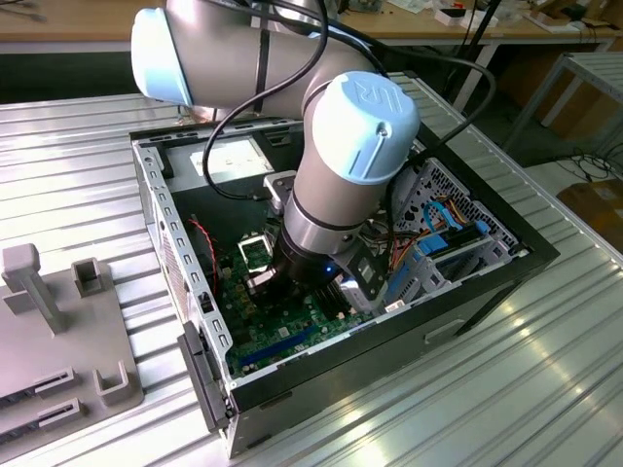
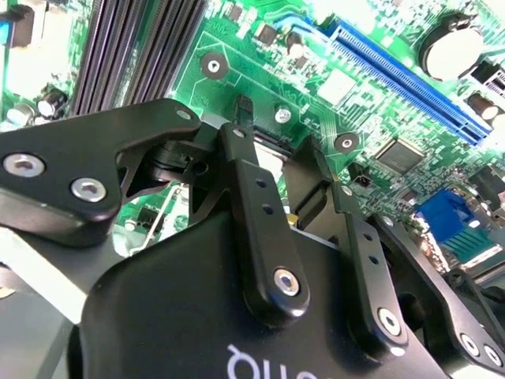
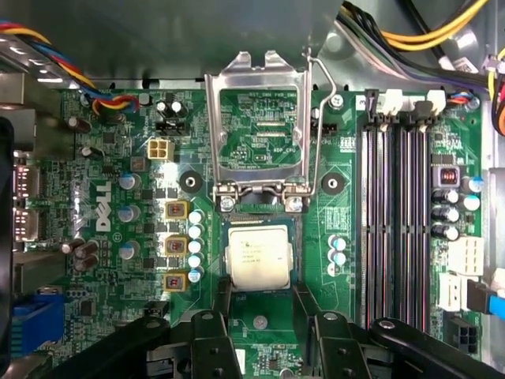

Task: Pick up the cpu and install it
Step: 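Place the cpu into insertion slot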

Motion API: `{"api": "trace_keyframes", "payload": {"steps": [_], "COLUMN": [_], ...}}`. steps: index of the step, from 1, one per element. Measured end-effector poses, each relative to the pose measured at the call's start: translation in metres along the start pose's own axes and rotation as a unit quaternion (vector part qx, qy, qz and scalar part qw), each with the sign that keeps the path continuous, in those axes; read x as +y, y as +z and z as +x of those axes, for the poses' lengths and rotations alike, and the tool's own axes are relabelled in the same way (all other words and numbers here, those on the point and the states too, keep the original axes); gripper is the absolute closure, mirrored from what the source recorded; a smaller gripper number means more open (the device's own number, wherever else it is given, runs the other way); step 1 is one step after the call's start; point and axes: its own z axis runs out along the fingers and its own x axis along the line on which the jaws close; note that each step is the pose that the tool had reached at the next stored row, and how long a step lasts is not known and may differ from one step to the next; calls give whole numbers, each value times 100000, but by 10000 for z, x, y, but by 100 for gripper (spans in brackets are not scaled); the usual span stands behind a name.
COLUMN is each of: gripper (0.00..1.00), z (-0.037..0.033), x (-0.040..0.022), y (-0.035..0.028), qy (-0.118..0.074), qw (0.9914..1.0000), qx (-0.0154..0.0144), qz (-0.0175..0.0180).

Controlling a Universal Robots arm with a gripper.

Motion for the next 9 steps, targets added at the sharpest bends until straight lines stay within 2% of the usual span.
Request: {"api": "trace_keyframes", "payload": {"steps": [4,9], "gripper": [56,56], "z": [-2,-1], "x": [76,93], "y": [3,3], "qy": [-1028,-1190], "qw": [99995,99993], "qx": [123,145], "qz": [28,36]}}
